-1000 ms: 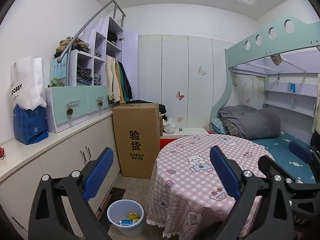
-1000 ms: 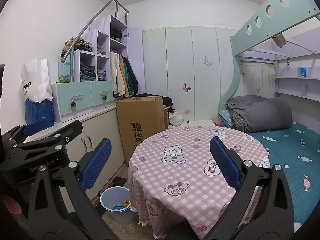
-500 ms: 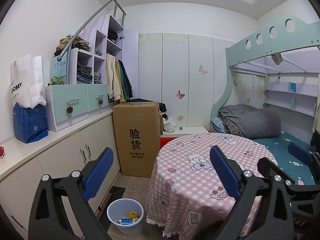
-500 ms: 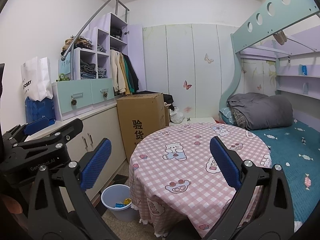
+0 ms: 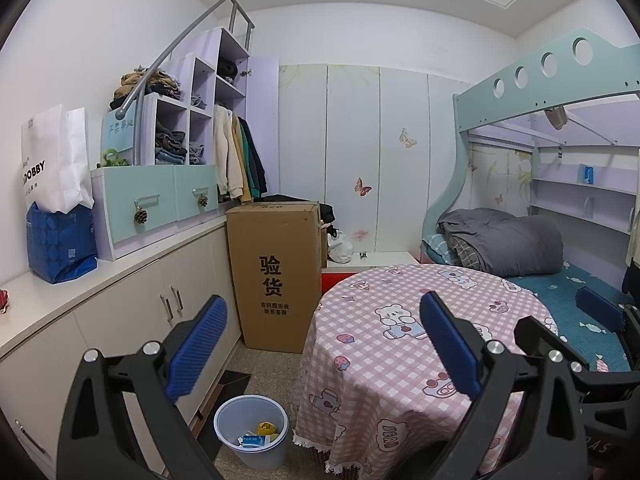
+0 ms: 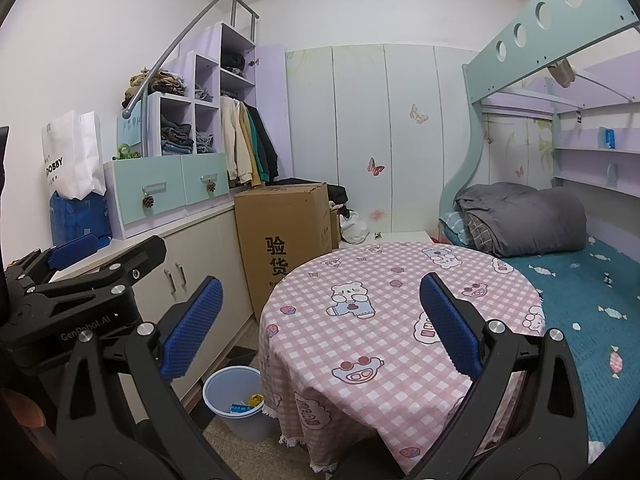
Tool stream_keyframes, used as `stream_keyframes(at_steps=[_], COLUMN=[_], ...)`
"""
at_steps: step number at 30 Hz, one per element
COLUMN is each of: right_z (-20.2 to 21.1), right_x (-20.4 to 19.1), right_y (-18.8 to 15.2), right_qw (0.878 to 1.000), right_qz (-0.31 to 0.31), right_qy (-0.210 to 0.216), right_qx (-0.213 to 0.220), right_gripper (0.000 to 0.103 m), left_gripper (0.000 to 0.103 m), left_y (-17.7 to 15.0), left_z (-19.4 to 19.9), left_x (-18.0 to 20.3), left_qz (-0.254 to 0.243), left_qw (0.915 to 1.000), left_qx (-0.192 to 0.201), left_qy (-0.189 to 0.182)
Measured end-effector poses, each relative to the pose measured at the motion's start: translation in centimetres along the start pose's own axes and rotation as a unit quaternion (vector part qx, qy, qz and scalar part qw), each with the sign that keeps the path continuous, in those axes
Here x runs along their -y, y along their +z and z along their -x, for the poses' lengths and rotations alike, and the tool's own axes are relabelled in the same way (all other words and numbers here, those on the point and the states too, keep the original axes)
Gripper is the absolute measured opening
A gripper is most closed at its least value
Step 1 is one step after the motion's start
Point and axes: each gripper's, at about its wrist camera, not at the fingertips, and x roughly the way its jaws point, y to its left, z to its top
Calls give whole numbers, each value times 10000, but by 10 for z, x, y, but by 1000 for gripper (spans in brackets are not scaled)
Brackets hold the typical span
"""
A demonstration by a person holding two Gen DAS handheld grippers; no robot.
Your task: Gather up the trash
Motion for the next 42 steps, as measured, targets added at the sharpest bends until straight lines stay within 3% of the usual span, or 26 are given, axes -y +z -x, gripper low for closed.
stream_keyframes(at_steps=[42], right_z=[-8], right_x=[5], right_y=[-3], right_qw=[9999], right_qz=[3], right_qy=[86], right_qx=[-103], right_gripper=[97], left_gripper=[95], left_y=[1], left_z=[-1], left_x=[6], left_qz=[-12], left_qw=[9998], left_qx=[-18], left_qy=[188])
